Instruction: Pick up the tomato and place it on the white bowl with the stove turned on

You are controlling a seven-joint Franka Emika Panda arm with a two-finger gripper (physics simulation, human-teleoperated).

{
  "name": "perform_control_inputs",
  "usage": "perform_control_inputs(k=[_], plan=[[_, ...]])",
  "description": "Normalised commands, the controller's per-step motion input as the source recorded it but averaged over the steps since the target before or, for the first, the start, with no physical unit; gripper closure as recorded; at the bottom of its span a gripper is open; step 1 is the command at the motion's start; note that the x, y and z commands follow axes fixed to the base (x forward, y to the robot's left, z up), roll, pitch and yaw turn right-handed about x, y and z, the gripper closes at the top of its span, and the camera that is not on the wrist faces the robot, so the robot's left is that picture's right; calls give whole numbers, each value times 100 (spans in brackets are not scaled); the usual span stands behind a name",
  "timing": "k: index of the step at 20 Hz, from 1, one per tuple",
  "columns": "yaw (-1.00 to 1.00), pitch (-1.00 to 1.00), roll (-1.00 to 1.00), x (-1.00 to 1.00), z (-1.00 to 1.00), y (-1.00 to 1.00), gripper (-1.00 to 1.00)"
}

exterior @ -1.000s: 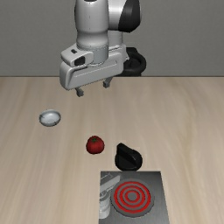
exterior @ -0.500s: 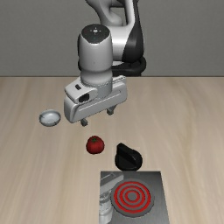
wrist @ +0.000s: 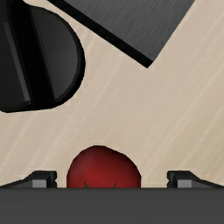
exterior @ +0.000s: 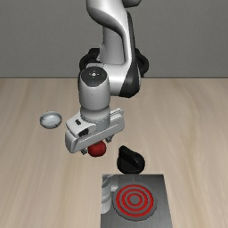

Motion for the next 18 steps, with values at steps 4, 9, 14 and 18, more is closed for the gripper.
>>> perform_control_inputs(k=[4, 9, 14, 18], plan=[[0, 0, 0, -25, -75, 0, -100], [0, 0, 0, 0, -20, 0, 100], [0, 0, 0, 0, 0, 0, 100], [0, 0, 0, 0, 0, 0, 100]])
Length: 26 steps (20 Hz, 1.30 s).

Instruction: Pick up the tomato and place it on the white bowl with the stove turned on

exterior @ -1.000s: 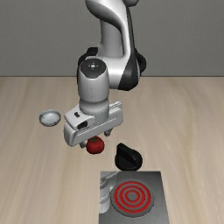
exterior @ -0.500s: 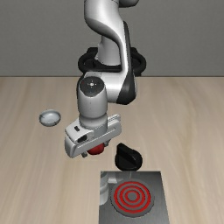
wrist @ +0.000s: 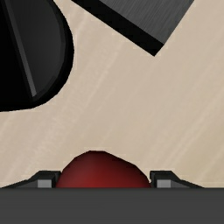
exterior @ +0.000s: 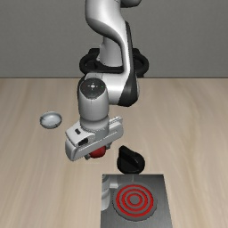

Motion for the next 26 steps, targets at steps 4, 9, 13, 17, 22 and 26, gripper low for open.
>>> perform_control_inputs(k=[4, 9, 13, 17, 22, 26], plan=[[0, 0, 0, -25, 75, 0, 100], [0, 0, 0, 0, 100, 0, 100], [0, 0, 0, 0, 25, -75, 100], [0, 0, 0, 0, 0, -100, 100], [0, 0, 0, -20, 0, -80, 100], [0, 0, 0, -100, 0, 0, 100]])
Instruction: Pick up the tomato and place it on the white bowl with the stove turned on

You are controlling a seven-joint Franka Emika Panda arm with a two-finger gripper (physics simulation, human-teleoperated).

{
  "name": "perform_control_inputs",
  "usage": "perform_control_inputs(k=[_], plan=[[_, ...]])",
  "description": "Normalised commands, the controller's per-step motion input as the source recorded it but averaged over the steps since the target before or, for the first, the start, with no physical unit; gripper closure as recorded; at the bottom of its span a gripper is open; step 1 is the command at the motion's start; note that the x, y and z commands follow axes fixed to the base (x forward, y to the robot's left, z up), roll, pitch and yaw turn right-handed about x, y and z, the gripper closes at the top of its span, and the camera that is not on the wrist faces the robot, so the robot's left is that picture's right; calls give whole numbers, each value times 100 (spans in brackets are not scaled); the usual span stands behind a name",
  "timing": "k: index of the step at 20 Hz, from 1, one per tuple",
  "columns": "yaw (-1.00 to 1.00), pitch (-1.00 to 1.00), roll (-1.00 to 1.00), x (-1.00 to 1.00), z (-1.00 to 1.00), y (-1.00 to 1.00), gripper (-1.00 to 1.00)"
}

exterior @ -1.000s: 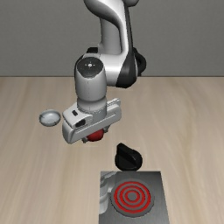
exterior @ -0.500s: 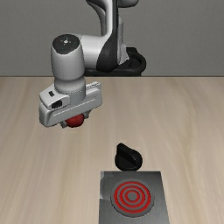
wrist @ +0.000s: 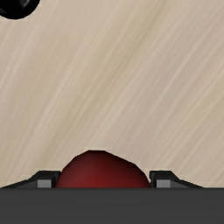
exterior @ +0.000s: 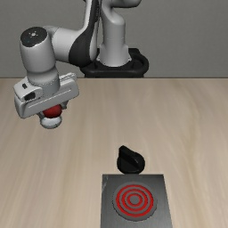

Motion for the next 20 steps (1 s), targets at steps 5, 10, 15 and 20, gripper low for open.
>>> perform_control_inputs(k=[5, 10, 15, 20], plan=[[0, 0, 0, -80, 0, -20, 100], [0, 0, 0, 0, 0, -40, -100], [0, 0, 0, 0, 0, 0, -100], [0, 0, 0, 0, 0, 0, -100]])
